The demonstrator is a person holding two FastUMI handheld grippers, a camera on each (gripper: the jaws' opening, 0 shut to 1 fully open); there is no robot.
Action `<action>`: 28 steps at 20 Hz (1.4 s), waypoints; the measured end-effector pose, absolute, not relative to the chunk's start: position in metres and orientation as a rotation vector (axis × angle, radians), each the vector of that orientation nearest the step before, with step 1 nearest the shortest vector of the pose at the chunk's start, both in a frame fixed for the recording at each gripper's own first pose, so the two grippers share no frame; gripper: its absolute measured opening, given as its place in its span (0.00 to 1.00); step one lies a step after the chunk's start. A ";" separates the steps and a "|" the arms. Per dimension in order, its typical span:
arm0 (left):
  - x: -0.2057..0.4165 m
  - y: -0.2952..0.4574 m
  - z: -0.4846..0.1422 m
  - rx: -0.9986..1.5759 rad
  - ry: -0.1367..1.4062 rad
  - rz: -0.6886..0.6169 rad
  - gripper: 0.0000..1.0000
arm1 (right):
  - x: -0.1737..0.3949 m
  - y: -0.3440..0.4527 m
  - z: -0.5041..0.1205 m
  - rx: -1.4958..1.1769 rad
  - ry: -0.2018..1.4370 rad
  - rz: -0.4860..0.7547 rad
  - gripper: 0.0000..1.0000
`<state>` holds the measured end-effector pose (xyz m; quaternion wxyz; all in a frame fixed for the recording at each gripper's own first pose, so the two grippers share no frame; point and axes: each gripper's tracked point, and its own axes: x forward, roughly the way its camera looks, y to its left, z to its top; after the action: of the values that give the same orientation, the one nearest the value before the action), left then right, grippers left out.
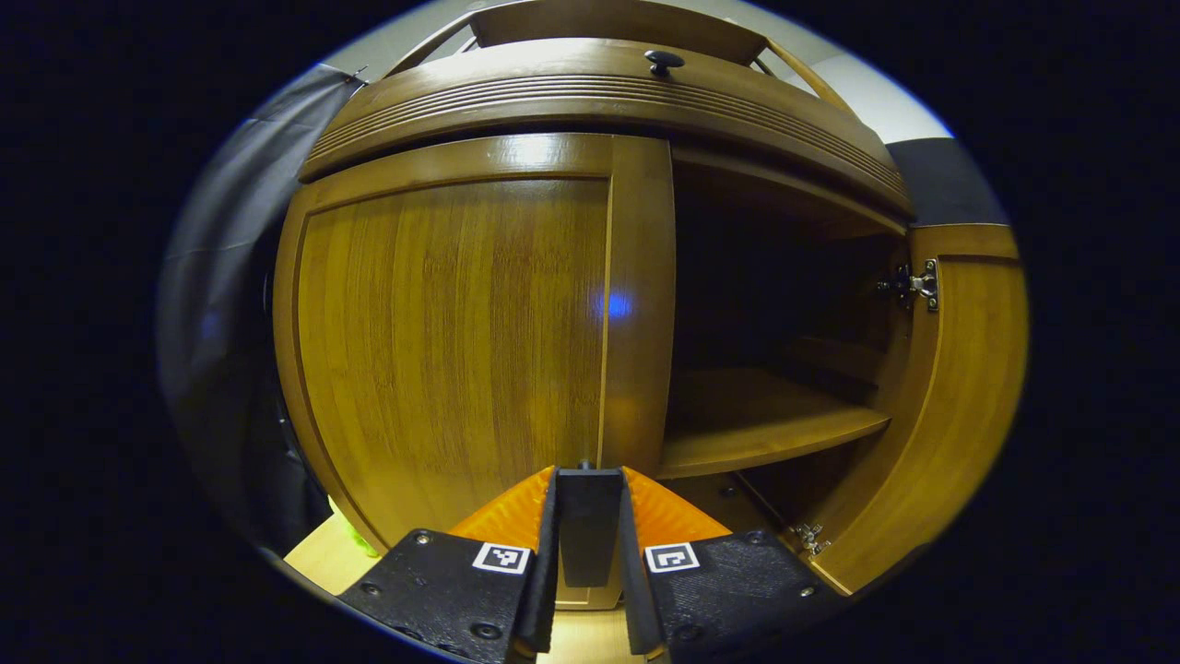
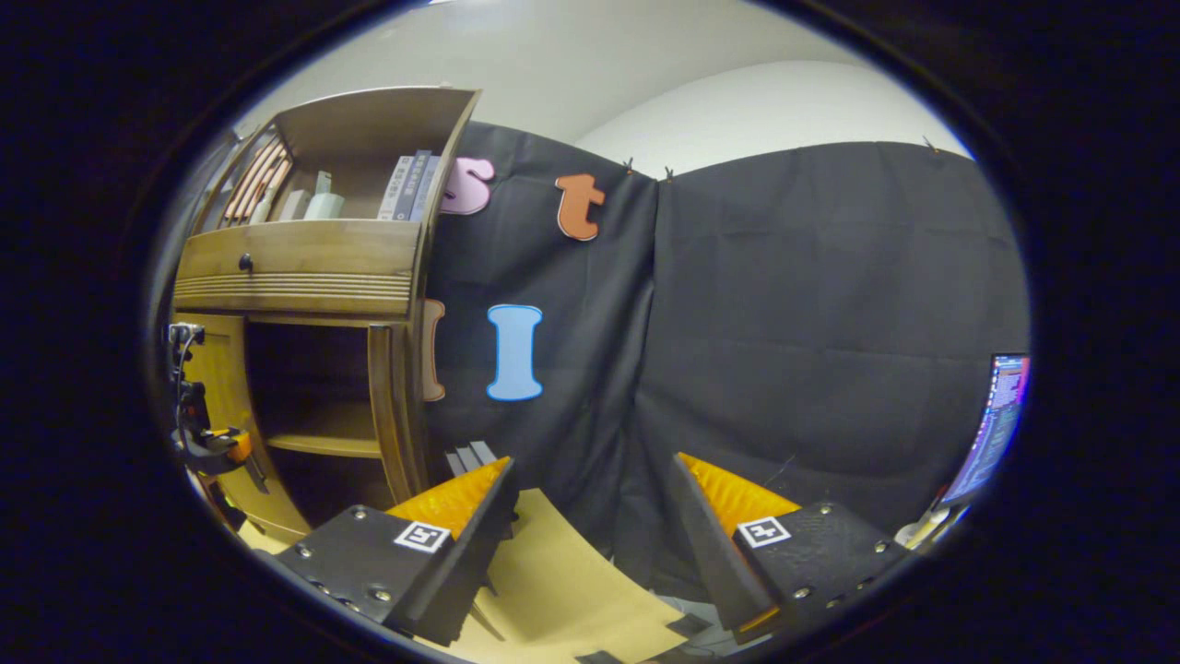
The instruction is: Open the right door of the double-door shoe cabinet with the right hand, and open the left door with the left hand.
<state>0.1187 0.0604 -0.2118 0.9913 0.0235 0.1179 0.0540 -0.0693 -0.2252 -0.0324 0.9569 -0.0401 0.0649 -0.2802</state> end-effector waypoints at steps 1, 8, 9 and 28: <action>0.118 0.061 -0.212 0.047 0.239 0.108 0.28 | -0.071 -0.226 -0.033 -0.082 0.134 -0.565 0.96; 0.106 0.059 -0.214 0.036 0.254 0.121 0.23 | -0.077 -0.223 -0.028 -0.098 0.137 -0.530 0.96; 0.102 0.059 -0.214 0.036 0.258 0.120 0.22 | -0.078 -0.223 -0.026 -0.097 0.136 -0.524 0.96; 0.022 0.075 -0.198 0.018 0.256 0.230 0.22 | -0.070 -0.195 -0.012 -0.061 0.121 -0.341 0.96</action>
<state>0.0221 0.0755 -0.1977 0.9852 0.0090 0.1274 0.1142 -0.0704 -0.1947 -0.0116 0.9832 -0.0304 0.0602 -0.1695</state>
